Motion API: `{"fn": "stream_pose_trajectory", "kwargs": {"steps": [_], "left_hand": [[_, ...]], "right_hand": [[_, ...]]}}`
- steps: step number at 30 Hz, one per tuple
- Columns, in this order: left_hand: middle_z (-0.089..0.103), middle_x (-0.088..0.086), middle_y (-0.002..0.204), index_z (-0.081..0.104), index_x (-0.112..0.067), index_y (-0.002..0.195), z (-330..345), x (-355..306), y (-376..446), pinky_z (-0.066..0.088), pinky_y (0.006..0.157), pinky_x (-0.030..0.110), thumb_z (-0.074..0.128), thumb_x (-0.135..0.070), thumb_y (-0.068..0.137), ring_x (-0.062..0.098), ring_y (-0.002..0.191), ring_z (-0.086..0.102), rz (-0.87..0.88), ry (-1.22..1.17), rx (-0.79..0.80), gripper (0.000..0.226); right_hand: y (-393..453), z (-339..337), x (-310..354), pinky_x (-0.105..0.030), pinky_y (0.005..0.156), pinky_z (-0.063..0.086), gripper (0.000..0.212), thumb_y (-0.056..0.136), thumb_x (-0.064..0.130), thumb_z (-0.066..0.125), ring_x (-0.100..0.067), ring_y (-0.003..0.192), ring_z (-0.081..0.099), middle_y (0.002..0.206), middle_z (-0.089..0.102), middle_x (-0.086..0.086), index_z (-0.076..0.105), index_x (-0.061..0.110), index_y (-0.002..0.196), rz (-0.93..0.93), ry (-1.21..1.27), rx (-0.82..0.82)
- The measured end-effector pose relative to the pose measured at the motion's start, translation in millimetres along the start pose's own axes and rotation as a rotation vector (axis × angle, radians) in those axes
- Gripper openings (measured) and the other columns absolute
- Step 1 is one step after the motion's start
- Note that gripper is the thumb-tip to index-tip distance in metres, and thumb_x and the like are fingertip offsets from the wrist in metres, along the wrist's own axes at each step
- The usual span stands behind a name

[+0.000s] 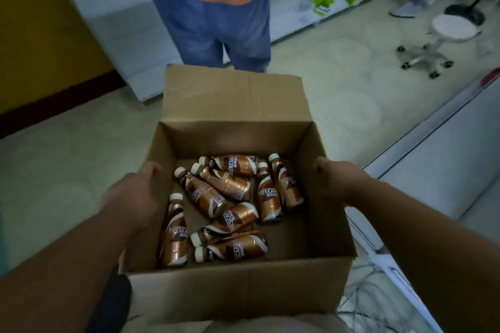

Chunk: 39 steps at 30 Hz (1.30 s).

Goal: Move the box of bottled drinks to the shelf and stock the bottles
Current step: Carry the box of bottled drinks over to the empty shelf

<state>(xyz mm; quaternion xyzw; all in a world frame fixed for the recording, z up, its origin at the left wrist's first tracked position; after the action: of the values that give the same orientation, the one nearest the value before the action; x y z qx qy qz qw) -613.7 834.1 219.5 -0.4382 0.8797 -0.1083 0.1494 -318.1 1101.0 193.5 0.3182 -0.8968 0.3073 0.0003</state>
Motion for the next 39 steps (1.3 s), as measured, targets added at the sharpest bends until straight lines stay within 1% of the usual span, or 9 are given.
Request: {"fn": "stream_pose_trajectory", "kwargs": {"steps": [6, 9, 16, 19, 23, 25, 28, 33, 39], "left_hand": [[0.064, 0.009, 0.106, 0.038, -0.034, 0.130, -9, -138, 110, 0.048, 0.067, 0.035, 0.060, -0.005, 0.074, 0.024, 0.079, 0.059, 0.164, 0.021, 0.069, 0.066], [0.064, 0.008, 0.106, 0.038, -0.034, 0.130, -18, -218, 158, 0.051, 0.069, 0.036, 0.060, -0.008, 0.075, 0.026, 0.083, 0.062, 0.311, 0.034, 0.082, 0.064], [0.063, 0.008, 0.113, 0.036, -0.031, 0.131, -20, -390, 277, 0.051, 0.068, 0.037, 0.062, -0.007, 0.078, 0.025, 0.090, 0.062, 0.609, 0.129, 0.181, 0.064], [0.062, 0.009, 0.113, 0.034, -0.029, 0.135, -24, -470, 326, 0.051, 0.067, 0.033, 0.062, -0.006, 0.082, 0.020, 0.087, 0.061, 0.728, 0.156, 0.194, 0.065], [0.063, 0.008, 0.113, 0.034, -0.032, 0.131, -42, -578, 371, 0.056, 0.070, 0.035, 0.064, -0.008, 0.082, 0.021, 0.087, 0.063, 0.848, 0.201, 0.165, 0.063], [0.063, 0.007, 0.107, 0.034, -0.033, 0.131, -48, -628, 389, 0.051, 0.061, 0.030, 0.066, -0.009, 0.080, 0.019, 0.080, 0.060, 0.904, 0.227, 0.134, 0.065], [0.063, 0.006, 0.101, 0.035, -0.031, 0.133, -48, -694, 419, 0.044, 0.055, 0.027, 0.067, -0.007, 0.079, 0.018, 0.074, 0.059, 0.948, 0.250, 0.114, 0.067], [0.063, 0.006, 0.102, 0.037, -0.029, 0.135, -30, -800, 479, 0.046, 0.056, 0.025, 0.066, -0.005, 0.082, 0.016, 0.075, 0.059, 0.941, 0.264, 0.117, 0.065], [0.065, 0.006, 0.106, 0.037, -0.029, 0.135, -29, -918, 558, 0.049, 0.060, 0.027, 0.063, -0.003, 0.081, 0.015, 0.075, 0.059, 0.858, 0.248, 0.162, 0.066]], "right_hand": [[47, -72, -91, -0.031, 0.071, 0.055, 0.055, 0.085, 0.013, 0.066, -0.022, 0.086, 0.059, 0.099, 0.055, -0.008, 0.039, 0.021, 0.133, 0.184, 0.059, -0.023], [54, -96, -146, -0.031, 0.072, 0.052, 0.055, 0.086, 0.015, 0.066, -0.025, 0.092, 0.061, 0.108, 0.059, -0.010, 0.039, 0.022, 0.134, 0.302, 0.115, -0.073], [83, -146, -232, -0.030, 0.068, 0.048, 0.052, 0.086, 0.012, 0.063, -0.022, 0.087, 0.055, 0.111, 0.059, -0.011, 0.041, 0.021, 0.133, 0.559, 0.254, -0.120], [97, -168, -259, -0.027, 0.061, 0.047, 0.057, 0.081, 0.010, 0.066, -0.022, 0.082, 0.056, 0.100, 0.057, -0.008, 0.041, 0.021, 0.131, 0.664, 0.312, -0.130], [114, -209, -300, -0.021, 0.047, 0.032, 0.059, 0.082, 0.010, 0.063, -0.020, 0.075, 0.050, 0.093, 0.054, -0.007, 0.040, 0.019, 0.135, 0.773, 0.384, -0.190], [124, -226, -325, -0.021, 0.047, 0.033, 0.058, 0.082, 0.008, 0.060, -0.021, 0.075, 0.050, 0.093, 0.054, -0.007, 0.040, 0.019, 0.135, 0.825, 0.415, -0.223], [151, -252, -365, -0.026, 0.056, 0.040, 0.052, 0.081, 0.005, 0.059, -0.020, 0.075, 0.052, 0.095, 0.056, -0.008, 0.043, 0.018, 0.129, 0.862, 0.449, -0.240], [224, -298, -455, -0.021, 0.043, 0.032, 0.052, 0.084, 0.005, 0.059, -0.012, 0.056, 0.041, 0.080, 0.046, -0.002, 0.042, 0.018, 0.131, 0.851, 0.457, -0.224], [321, -391, -568, -0.027, 0.062, 0.042, 0.051, 0.085, 0.008, 0.060, -0.020, 0.080, 0.050, 0.094, 0.052, -0.005, 0.043, 0.020, 0.132, 0.771, 0.411, -0.192]]}}
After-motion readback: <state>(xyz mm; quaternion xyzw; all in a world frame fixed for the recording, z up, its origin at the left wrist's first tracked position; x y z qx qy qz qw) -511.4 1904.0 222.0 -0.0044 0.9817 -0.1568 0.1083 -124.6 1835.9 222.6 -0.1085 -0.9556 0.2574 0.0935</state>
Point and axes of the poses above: each hand's wrist, its own y-axis towards the middle knuckle, its own z-axis out of the palm, x = y × z, the point moved 10 cm from there along y, towards the middle knuckle
